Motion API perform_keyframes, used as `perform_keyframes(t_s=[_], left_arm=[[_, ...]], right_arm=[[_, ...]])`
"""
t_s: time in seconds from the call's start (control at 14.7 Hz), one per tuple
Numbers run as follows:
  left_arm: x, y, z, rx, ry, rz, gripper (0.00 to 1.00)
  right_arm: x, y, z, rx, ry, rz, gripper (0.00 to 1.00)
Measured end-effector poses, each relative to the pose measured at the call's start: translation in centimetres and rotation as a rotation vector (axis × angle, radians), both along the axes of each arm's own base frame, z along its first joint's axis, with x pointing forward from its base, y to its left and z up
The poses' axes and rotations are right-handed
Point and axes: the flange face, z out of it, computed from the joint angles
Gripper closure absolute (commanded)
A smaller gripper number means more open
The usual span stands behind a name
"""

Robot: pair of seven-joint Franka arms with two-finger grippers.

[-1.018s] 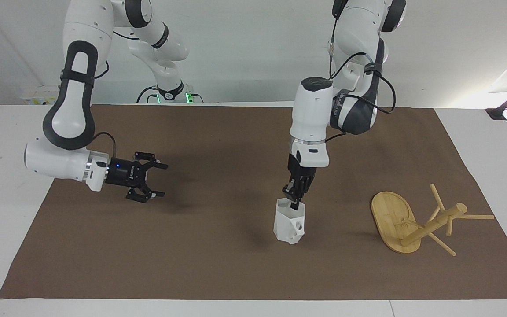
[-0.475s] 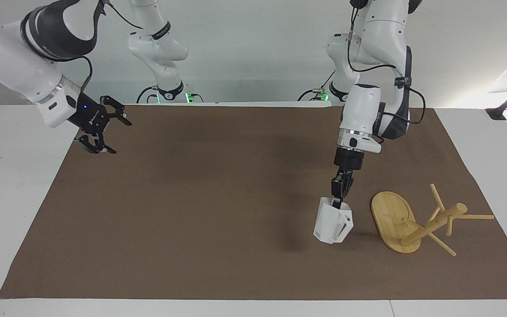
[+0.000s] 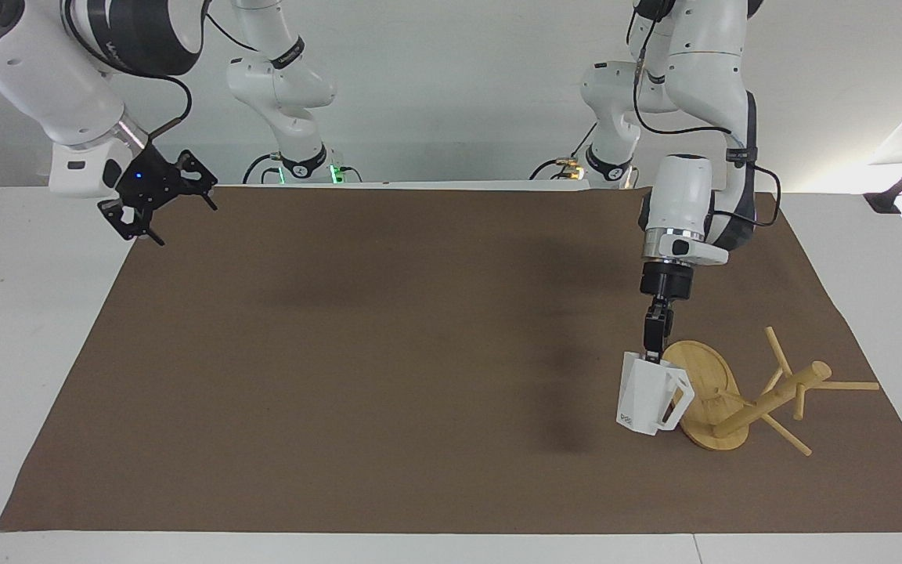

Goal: Hang cup on rack

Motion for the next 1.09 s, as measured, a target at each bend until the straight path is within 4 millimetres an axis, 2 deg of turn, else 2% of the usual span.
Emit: perform_keyframes(t_s=[0.14,0.27,0.41,0.75,0.95,1.09], left_arm=[[-0.4,0.7,-0.9,0.005,0.019,0.01,1.0],[-0.8,1.5,-1.6,0.008,0.035,0.021,1.0],[-1.2,2.3,-1.8,0.009,0.042,0.032,1.0],[-1.8,4.9,-1.0,0.012,0.036,0.072,1.0],[-1.7,6.8,-1.2,0.038,0.034,0.079,1.0],[-1.7,7.1,-1.3,0.043,0.036,0.08,1.0]], right_arm=[[-0.8,-0.4,2.1,-0.077,0.032,-0.173,0.0],[-1.4,-0.6,4.4,-0.137,0.018,-0.275,0.0],[-1.8,-0.7,5.3,-0.163,0.008,-0.36,0.0],[-1.9,0.5,5.1,-0.186,0.026,-0.466,0.0],[-1.9,0.3,4.7,-0.188,0.036,-0.473,0.0],[-1.9,0.2,4.5,-0.189,0.04,-0.475,0.0]])
